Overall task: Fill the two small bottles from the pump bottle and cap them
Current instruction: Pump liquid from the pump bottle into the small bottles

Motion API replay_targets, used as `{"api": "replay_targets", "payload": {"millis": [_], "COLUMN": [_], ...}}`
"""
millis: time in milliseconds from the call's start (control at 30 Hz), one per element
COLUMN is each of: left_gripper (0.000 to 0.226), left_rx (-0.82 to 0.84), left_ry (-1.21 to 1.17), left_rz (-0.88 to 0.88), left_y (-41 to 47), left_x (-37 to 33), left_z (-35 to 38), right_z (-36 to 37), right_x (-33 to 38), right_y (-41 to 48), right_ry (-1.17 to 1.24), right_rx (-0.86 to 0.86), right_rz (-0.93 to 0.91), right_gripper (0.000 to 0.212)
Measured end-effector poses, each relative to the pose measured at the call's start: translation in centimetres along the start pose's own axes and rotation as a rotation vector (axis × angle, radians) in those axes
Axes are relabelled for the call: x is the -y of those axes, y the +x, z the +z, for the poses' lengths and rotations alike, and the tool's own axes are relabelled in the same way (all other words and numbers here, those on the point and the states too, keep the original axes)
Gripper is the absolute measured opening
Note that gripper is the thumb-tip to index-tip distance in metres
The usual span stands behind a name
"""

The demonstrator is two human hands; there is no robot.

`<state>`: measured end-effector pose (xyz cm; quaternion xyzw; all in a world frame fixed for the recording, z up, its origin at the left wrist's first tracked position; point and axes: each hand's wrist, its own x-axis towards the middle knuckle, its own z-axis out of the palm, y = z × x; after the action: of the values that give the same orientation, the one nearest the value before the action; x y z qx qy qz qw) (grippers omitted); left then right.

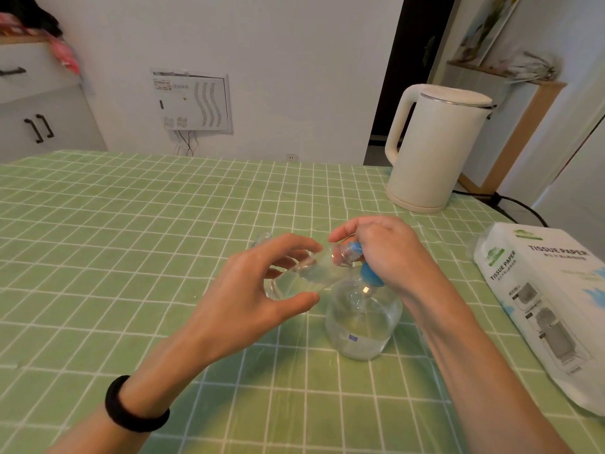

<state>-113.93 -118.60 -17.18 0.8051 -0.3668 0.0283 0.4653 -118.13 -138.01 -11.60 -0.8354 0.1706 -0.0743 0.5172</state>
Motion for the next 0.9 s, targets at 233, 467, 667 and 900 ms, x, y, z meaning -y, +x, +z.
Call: {"api": "replay_targets", "payload": {"millis": [233, 467, 667, 900], "left_gripper": [0.05, 0.051, 0.051, 0.05], "left_rx": [0.001, 0.0, -0.005, -0.005], "left_ry": [0.0, -0.022, 0.013, 0.006], "left_rz": [0.008, 0.001, -0.003, 0.013], "left_y": [-0.03, 0.05, -0.07, -0.1], "left_x": [-0.07, -0.03, -0.08, -0.17], "left_z": [0.05, 0.21, 0.06, 0.12], "right_z": [-0.17, -0.22, -0.08, -0.24], "right_x": [-0.09, -0.2, -0.35, -0.26], "right_y": [0.1, 0.53, 0.09, 0.3], "right_ry": [-0.007, -0.006, 0.033, 0.015], "right_rx": [-0.02, -0.041, 0.008, -0.013], "right_rz": [0.0, -0.025, 0.002, -0.014], "right_gripper": [0.041, 0.041, 0.038, 0.039]}}
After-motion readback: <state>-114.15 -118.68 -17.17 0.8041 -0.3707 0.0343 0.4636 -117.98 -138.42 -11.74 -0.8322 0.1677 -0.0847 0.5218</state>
